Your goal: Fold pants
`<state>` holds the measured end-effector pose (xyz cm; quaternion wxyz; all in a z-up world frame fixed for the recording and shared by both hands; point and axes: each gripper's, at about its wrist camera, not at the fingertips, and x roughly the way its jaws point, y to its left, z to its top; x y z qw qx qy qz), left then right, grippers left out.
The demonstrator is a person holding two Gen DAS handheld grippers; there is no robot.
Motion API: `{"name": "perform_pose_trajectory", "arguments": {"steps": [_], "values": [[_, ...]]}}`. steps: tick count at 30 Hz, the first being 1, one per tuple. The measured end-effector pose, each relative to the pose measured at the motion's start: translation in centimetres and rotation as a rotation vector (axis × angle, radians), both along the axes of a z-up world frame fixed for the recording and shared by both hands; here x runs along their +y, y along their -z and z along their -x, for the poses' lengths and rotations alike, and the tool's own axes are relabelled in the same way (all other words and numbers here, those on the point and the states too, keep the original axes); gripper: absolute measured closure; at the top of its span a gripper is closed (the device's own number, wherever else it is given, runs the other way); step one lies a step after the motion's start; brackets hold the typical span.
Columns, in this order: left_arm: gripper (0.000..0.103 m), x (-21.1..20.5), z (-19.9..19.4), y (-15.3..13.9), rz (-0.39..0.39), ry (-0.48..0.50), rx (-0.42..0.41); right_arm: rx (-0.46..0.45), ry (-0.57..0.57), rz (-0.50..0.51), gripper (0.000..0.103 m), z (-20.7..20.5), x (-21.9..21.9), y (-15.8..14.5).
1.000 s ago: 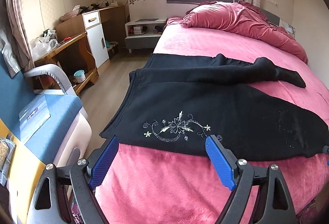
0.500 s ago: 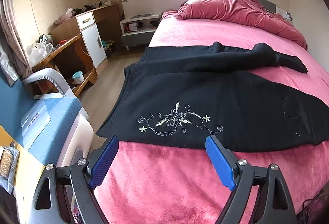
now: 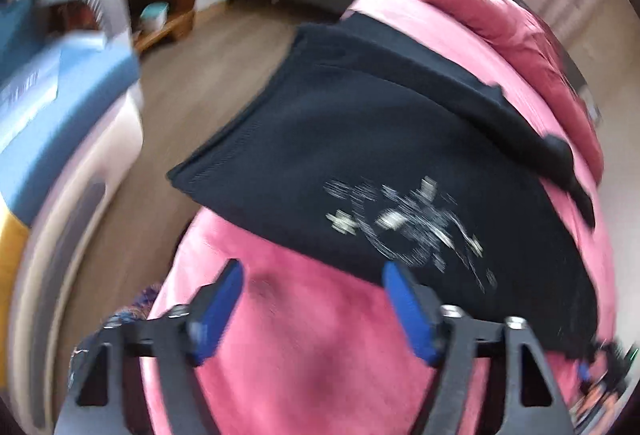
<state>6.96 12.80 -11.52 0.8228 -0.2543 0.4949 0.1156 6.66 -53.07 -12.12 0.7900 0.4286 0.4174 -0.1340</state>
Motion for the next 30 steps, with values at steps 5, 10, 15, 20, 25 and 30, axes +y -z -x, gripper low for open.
{"name": "perform_pose_trajectory", "arguments": {"steps": [5,10,15,20,25,30], "values": [[0.055,3.5,-1.4,1.1,0.151,-0.121,-0.014,-0.007,0.013,-0.012,0.046,-1.1,-0.7,0.3],[0.076,3.2,-3.0,0.9,0.105,-0.12,-0.017,-0.009,0.004,-0.018,0.061,-1.9,-1.5,0.5],[0.094,3.1,-2.6,-0.7,0.06,-0.106,-0.049,-0.029,-0.025,-0.015,0.078,-1.7,-2.0,-0.1],[0.096,2.9,-1.2,-2.7,0.035,-0.082,-0.094,-0.056,-0.052,0.015,0.082,-1.6,-1.9,-1.5],[0.096,3.0,0.9,-4.8,0.04,-0.071,-0.123,-0.063,-0.09,0.066,0.084,-0.8,-1.6,-2.8],[0.096,2.9,3.2,-5.5,0.024,-0.048,-0.112,-0.048,-0.124,0.138,0.085,0.7,-1.6,-3.6]]}}
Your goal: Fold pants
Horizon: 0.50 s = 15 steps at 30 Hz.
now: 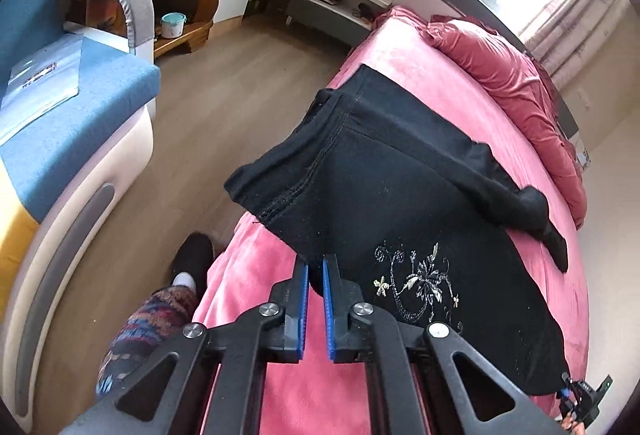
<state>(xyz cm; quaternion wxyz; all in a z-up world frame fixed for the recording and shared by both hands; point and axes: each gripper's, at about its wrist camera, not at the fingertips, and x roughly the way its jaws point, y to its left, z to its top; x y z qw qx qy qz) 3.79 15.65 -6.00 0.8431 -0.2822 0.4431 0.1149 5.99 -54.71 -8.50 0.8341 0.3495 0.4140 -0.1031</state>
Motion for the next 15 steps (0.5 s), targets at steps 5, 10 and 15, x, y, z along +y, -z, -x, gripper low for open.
{"name": "perform_pose_trajectory", "arguments": {"steps": [5,10,15], "values": [[0.096,-0.4,2.3,0.1,0.015,0.012,0.012,0.027,0.017,0.05,0.087,1.7,-1.1,-0.2],[0.096,-0.7,3.8,0.5,0.005,0.022,0.049,0.074,0.052,0.083,0.092,3.4,-2.6,0.0],[0.09,-2.2,2.1,2.3,-0.096,0.057,0.171,0.125,0.069,0.081,0.092,3.8,-3.2,1.5]]}}
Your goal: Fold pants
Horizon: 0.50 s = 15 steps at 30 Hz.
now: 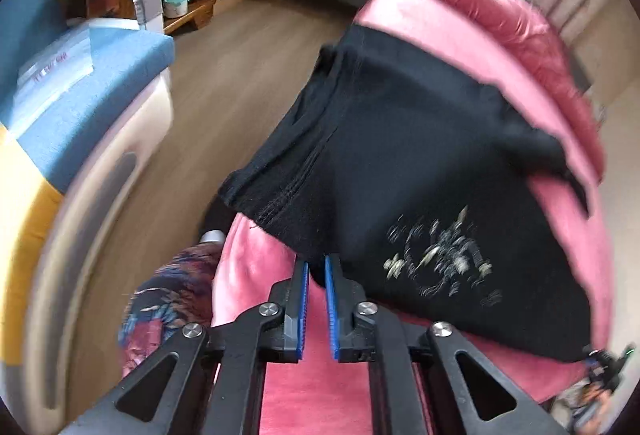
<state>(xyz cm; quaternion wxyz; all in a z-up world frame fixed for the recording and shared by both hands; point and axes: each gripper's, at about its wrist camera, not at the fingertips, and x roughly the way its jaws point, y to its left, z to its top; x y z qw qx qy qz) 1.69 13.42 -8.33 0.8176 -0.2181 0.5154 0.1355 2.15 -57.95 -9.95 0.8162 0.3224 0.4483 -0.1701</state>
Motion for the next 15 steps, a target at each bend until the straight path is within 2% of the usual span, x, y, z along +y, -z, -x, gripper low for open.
{"name": "perform_pose_trajectory", "arguments": {"steps": [1,3,5,7,10,12,15], "values": [[0.087,0.0,-0.2,0.2,-0.029,-0.005,0.028,0.015,-0.001,0.013,0.092,-0.1,0.2,0.1],[0.079,0.8,-0.2,0.6,-0.024,-0.03,0.057,0.023,-0.002,0.031,0.091,-0.1,0.4,-0.2],[0.079,2.1,0.1,0.0,-0.017,-0.074,0.049,0.04,0.008,0.065,0.07,-0.1,0.6,-0.9],[0.079,3.3,0.4,-1.2,-0.034,-0.107,0.016,0.052,0.02,0.133,0.059,0.0,0.7,-1.9],[0.079,4.4,0.1,-3.4,-0.022,-0.125,-0.067,0.021,0.023,0.216,0.058,0.5,1.3,-4.3],[0.079,4.5,-0.7,-4.4,-0.007,-0.101,-0.114,-0.019,-0.013,0.236,0.057,0.3,2.4,-5.7],[0.079,2.8,-2.9,-4.6,0.002,-0.015,-0.13,-0.069,-0.134,0.196,0.056,-1.2,5.5,-6.7]]}}
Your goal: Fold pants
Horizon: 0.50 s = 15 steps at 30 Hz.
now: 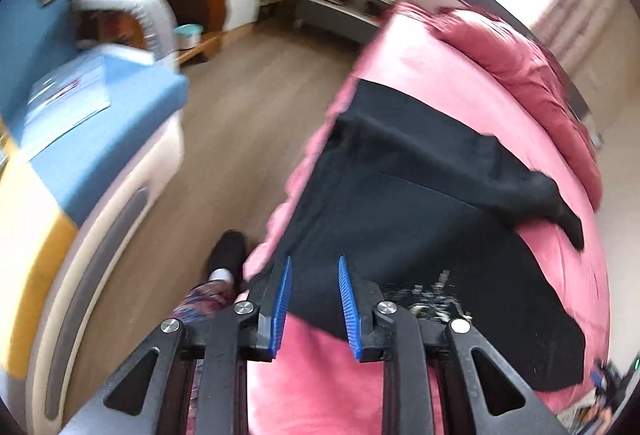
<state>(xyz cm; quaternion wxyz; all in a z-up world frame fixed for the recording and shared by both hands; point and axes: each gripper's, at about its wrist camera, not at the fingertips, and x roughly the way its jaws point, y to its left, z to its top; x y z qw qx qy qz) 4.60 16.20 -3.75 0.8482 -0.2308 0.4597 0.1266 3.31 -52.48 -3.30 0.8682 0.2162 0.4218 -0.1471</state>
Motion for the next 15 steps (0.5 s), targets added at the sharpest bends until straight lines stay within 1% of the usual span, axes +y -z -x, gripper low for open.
{"name": "perform_pose_trajectory", "arguments": {"steps": [3,5,6,8,10,12,13,15], "values": [[0.079,-2.1,-1.6,0.8,0.006,0.07,0.01,0.001,-0.165,-0.042,0.056,-2.0,4.6,0.3],[0.079,-3.4,-2.8,1.8,0.003,0.112,0.033,0.013,-0.291,-0.075,0.056,-3.5,8.6,1.0],[0.079,-4.2,-3.6,2.7,-0.004,0.143,0.055,0.021,-0.341,-0.093,0.056,-4.1,10.3,1.4],[0.079,-5.4,-4.3,4.1,-0.031,0.174,0.098,0.047,-0.44,-0.131,0.056,-5.3,14.1,2.6],[0.079,-6.1,-4.7,5.6,-0.057,0.183,0.143,0.071,-0.511,-0.17,0.056,-6.2,17.0,3.8],[0.079,-5.8,-5.8,6.5,-0.05,0.183,0.173,0.098,-0.558,-0.181,0.056,-6.7,19.2,4.7],[0.079,-5.6,-6.4,6.2,-0.048,0.183,0.167,0.116,-0.582,-0.175,0.056,-7.1,20.3,5.1],[0.078,-4.8,-7.6,4.7,-0.04,0.183,0.124,0.139,-0.611,-0.175,0.056,-7.4,21.6,5.7]]}}
